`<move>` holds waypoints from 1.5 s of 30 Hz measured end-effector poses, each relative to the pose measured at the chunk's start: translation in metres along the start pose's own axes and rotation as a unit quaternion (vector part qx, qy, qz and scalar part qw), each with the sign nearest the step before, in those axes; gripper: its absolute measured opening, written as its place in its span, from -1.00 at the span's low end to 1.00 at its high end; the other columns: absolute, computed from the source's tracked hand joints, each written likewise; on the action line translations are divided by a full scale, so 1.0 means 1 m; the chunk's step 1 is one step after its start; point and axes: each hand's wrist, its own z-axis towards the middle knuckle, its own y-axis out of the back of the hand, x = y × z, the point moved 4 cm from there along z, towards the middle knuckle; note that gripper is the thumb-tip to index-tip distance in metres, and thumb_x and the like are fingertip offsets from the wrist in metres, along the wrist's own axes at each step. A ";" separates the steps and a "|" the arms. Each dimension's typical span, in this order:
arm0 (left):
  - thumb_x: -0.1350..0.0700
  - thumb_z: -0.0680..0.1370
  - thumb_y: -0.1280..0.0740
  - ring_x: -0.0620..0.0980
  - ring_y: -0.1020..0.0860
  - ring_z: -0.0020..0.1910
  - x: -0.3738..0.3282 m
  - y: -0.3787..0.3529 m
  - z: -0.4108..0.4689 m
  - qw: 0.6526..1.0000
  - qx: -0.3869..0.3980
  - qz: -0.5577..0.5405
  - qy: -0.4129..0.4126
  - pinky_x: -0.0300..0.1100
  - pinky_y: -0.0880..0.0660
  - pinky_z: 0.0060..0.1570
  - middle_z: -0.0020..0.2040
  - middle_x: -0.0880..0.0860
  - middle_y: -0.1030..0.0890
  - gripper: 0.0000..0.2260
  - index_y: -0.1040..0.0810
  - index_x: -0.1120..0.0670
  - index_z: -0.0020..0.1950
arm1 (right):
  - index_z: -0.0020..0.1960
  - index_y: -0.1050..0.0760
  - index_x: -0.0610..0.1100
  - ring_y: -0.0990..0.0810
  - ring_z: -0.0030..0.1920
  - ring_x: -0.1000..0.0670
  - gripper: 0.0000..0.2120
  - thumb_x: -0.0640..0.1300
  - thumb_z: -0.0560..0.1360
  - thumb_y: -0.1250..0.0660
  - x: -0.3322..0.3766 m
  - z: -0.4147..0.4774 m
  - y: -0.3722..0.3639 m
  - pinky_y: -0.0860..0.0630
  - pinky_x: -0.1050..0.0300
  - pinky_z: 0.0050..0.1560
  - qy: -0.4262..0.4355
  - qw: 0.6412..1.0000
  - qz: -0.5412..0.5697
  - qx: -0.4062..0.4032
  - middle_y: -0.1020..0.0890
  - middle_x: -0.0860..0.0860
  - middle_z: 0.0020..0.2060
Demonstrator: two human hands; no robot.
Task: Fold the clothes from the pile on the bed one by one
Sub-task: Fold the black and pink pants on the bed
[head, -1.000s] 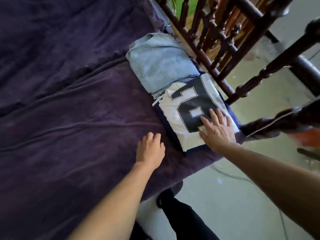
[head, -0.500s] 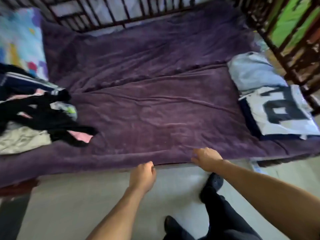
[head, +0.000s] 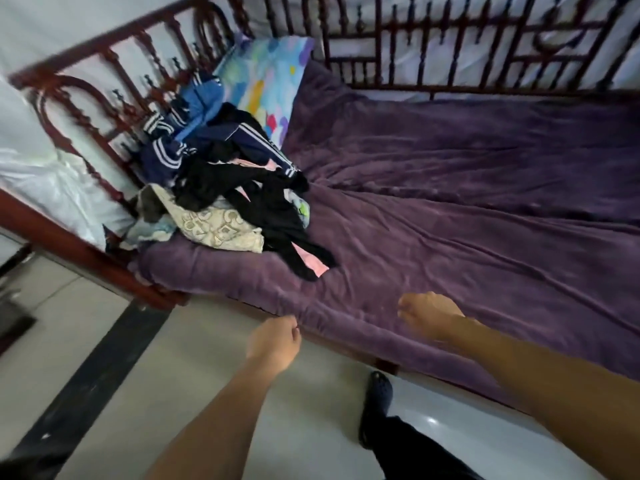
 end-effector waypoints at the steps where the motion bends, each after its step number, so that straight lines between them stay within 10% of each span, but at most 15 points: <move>1: 0.03 0.58 -0.18 0.14 -0.57 0.05 0.011 0.003 0.013 1.000 0.001 -0.003 0.003 -0.12 -0.46 -0.07 0.01 0.10 -0.64 -0.81 -0.55 0.06 0.03 | 0.27 -0.45 0.04 -0.57 0.15 -0.14 -0.69 0.11 0.60 -0.14 0.008 0.017 0.003 -0.50 0.02 0.06 0.003 1.000 -0.002 0.007 -0.59 -0.03 0.18; 20: 0.02 0.60 -0.15 0.02 -0.55 0.04 0.225 0.125 0.260 0.995 0.014 -0.048 0.083 -0.15 -0.39 -0.07 0.01 -0.01 -0.62 -0.80 -0.53 0.01 0.09 | 0.20 -0.50 0.08 -0.54 0.21 -0.14 -0.71 0.13 0.54 -0.20 0.219 0.326 0.097 -0.49 0.04 0.10 0.039 0.998 0.017 0.052 -0.57 -0.02 0.22; 34: 0.06 0.59 -0.15 0.08 -0.57 0.00 0.421 0.182 0.522 0.999 0.021 -0.027 -0.028 -0.08 -0.50 -0.08 -0.01 0.04 -0.61 -0.81 -0.53 0.06 0.07 | 0.20 -0.53 0.04 -0.57 0.14 -0.16 -0.71 0.08 0.54 -0.22 0.467 0.559 0.108 -0.48 0.05 0.05 -0.002 0.997 0.067 0.025 -0.62 -0.09 0.12; 40: 0.19 0.53 -0.26 0.17 -0.55 -0.15 0.460 0.230 0.599 0.989 -0.098 -0.062 -0.096 -0.07 -0.37 -0.26 -0.11 0.10 -0.54 -0.92 -0.53 0.15 -0.08 | 0.02 -0.53 -0.06 -0.61 0.02 -0.09 -0.37 0.49 0.35 -0.21 0.562 0.610 0.071 -0.40 0.10 -0.16 -0.050 0.997 0.007 0.053 -0.63 -0.01 -0.05; 45: 0.20 0.48 -0.32 0.14 -0.50 0.05 0.426 0.243 0.653 0.966 -0.155 -0.001 -0.206 0.01 -0.46 -0.10 0.08 0.11 -0.51 -0.75 -0.57 0.11 0.15 | 0.09 -0.54 -0.07 -0.60 0.08 -0.15 -0.62 0.19 0.47 -0.29 0.556 0.611 0.044 -0.42 0.08 -0.06 -0.072 0.994 0.051 0.059 -0.64 -0.09 0.03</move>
